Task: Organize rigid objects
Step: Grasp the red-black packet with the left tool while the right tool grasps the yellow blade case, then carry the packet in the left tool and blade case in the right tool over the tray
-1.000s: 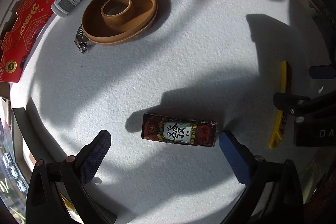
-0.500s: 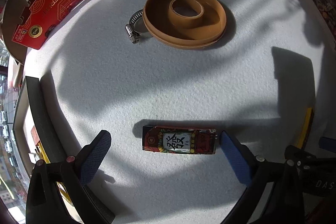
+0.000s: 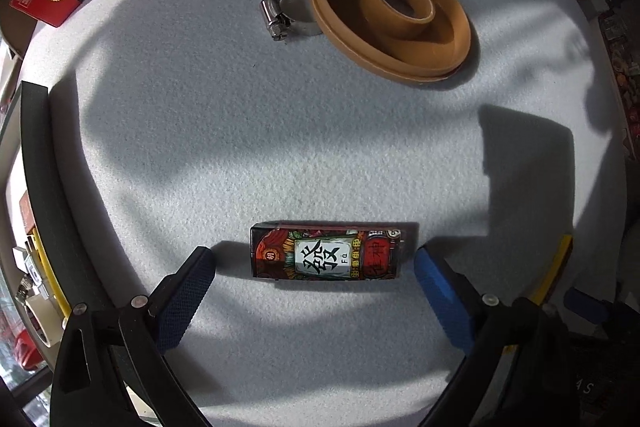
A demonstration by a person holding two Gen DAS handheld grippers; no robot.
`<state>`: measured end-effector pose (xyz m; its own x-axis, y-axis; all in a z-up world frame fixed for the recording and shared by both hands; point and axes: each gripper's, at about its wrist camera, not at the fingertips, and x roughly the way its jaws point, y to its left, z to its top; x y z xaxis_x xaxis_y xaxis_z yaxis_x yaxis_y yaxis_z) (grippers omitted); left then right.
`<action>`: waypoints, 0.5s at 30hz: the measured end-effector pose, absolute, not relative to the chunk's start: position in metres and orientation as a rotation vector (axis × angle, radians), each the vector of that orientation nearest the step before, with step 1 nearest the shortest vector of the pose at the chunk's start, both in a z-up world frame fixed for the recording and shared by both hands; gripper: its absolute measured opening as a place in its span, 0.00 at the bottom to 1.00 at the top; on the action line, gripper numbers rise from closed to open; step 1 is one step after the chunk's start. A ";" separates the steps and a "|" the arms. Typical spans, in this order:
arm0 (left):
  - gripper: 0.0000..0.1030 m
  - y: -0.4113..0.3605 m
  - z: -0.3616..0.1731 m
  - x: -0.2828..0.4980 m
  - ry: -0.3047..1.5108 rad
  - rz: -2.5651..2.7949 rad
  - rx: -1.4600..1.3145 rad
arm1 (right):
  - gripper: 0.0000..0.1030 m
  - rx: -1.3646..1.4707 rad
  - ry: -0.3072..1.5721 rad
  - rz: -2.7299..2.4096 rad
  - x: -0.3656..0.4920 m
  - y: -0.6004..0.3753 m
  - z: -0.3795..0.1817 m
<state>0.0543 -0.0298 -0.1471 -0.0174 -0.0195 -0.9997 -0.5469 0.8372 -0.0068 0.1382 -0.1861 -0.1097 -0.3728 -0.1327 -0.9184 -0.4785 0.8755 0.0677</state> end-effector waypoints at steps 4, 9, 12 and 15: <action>0.70 -0.046 -0.138 0.082 1.587 0.357 -0.387 | 0.22 -0.542 1.912 0.525 0.131 -0.173 -0.099; 0.69 -0.060 -0.132 0.076 1.615 0.320 -0.397 | 0.15 -0.501 1.930 0.597 0.142 -0.180 -0.092; 0.69 -0.064 -0.116 0.067 1.582 0.286 -0.426 | 0.15 -0.527 1.874 0.643 0.152 -0.183 -0.076; 0.69 -0.069 -0.095 0.057 1.550 0.256 -0.410 | 0.15 -0.522 1.844 0.677 0.161 -0.184 -0.062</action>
